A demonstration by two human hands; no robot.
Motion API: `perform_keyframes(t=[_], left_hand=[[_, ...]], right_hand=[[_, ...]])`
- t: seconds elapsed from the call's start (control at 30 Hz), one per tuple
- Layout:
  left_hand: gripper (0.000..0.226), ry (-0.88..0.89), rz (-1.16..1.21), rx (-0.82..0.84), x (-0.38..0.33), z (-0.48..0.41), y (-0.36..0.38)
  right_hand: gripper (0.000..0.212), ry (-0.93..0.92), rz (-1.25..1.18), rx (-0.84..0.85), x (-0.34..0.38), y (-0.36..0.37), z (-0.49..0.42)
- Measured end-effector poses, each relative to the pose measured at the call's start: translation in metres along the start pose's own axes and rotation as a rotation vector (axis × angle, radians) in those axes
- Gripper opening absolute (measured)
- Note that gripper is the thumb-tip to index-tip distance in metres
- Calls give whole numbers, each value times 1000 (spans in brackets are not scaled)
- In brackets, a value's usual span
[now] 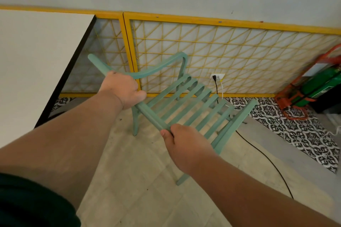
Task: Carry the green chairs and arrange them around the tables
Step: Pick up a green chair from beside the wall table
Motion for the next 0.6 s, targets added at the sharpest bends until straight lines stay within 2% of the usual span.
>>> perform_keyframes(t=[0.33,0.6], left_hand=[[58,-193,132,27,12,64,12],[63,-308,225,74,-13,99,13]], right_hand=[[45,-105,106,96,-4,1,19],[46,-184,166,141,-29,-8,33]])
Point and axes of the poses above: each hand's wrist, its own z-axis away from the middle knuckle, its own y-axis out of the palm, x = y × z, the point moved 7 cm from there along -z, towards the middle knuckle, and after that the axes turned 7 degrees about z, right-handed, at the moved point
